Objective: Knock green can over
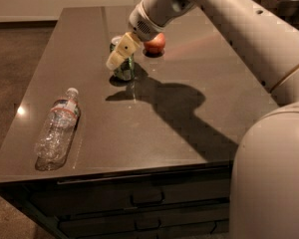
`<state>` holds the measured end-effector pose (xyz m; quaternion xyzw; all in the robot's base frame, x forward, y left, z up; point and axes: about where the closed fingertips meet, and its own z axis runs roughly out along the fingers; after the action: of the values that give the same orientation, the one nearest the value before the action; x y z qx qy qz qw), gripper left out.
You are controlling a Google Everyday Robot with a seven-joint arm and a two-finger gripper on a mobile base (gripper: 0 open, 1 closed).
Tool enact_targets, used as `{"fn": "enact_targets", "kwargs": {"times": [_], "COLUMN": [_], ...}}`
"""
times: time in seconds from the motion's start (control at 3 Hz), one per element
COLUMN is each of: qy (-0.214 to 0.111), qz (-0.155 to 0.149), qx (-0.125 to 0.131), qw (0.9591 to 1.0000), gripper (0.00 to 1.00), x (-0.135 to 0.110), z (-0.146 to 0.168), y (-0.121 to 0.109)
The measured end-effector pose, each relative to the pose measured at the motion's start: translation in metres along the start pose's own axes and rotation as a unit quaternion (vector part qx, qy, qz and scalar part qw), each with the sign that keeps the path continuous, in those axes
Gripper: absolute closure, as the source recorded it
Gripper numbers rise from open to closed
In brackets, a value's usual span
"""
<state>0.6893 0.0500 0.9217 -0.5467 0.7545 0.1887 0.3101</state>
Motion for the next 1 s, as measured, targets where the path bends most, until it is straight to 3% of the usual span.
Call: {"fn": "enact_targets", "kwargs": {"times": [0.33, 1.0], "qy": [-0.01, -0.021], "qz": [0.009, 0.002], "qx": [0.0, 0.003], "qw": [0.9999, 0.9998], "gripper": [0.13, 0.6], "x": [-0.003, -0.008], "z": [0.009, -0.014], "y": [-0.007, -0.01]}}
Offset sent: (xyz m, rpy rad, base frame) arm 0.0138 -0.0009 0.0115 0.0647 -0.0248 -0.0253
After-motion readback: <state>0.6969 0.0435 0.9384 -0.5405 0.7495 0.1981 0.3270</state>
